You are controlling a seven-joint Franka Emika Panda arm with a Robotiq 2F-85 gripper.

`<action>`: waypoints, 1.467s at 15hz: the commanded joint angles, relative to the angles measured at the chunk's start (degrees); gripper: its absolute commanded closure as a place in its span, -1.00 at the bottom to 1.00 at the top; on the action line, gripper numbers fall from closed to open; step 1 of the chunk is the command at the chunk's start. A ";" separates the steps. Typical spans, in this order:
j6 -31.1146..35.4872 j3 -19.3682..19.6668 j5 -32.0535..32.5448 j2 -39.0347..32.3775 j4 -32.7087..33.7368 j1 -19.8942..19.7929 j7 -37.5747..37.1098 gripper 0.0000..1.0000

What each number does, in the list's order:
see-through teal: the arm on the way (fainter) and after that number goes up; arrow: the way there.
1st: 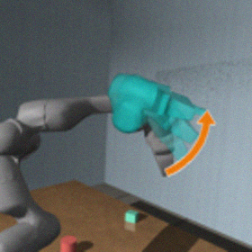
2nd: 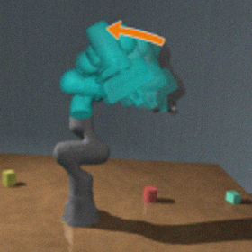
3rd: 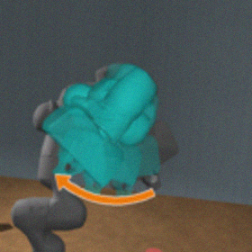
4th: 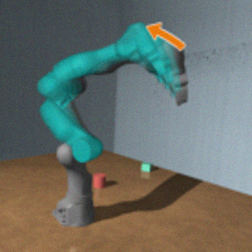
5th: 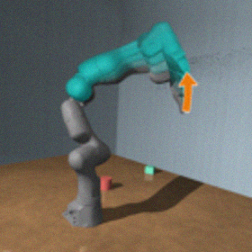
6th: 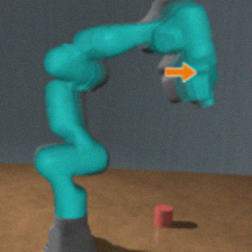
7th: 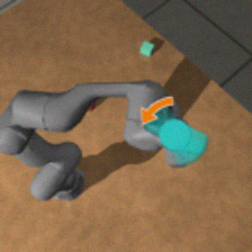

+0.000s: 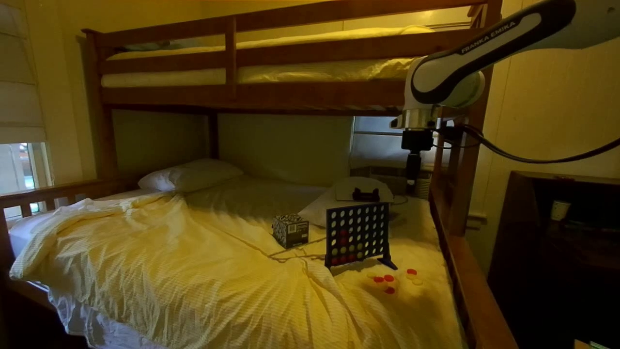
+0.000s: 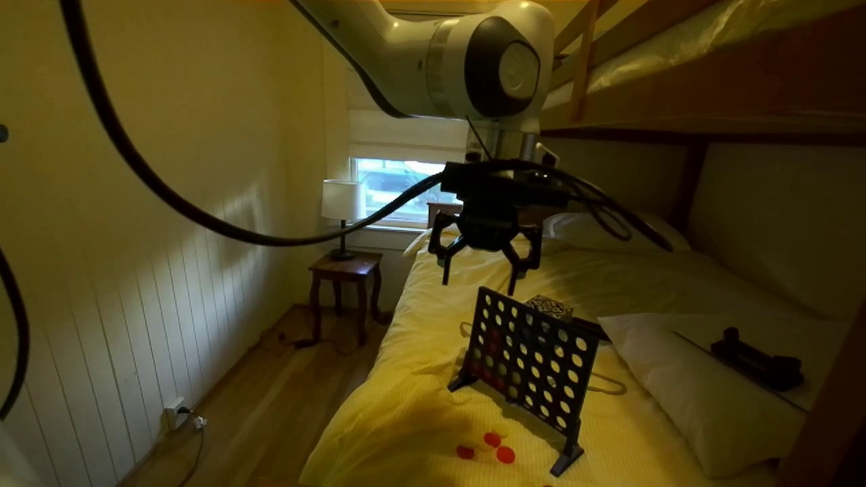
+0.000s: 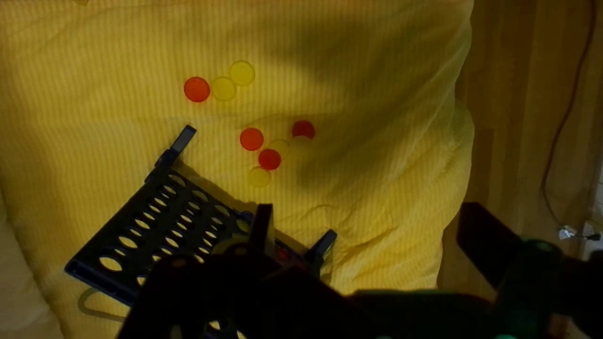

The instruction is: Move the blue object slightly to the left and then pick up the orange object and put it in the blue object

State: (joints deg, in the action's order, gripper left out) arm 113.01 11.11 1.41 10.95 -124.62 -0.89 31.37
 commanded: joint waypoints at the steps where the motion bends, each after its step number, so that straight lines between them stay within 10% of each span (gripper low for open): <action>1: -0.14 -0.97 -0.20 -0.06 0.11 -1.02 0.15 -1.00; 7: 3.60 -1.11 3.50 -1.77 1.77 -1.44 2.05 -1.00; 15: 2.64 -0.13 0.66 -9.31 9.77 -2.47 28.65 -1.00; 22: 4.34 -1.76 0.96 -15.98 15.75 -4.55 35.32 -1.00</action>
State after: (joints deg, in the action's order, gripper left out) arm 117.07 10.82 3.69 -1.51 -112.53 -4.00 64.16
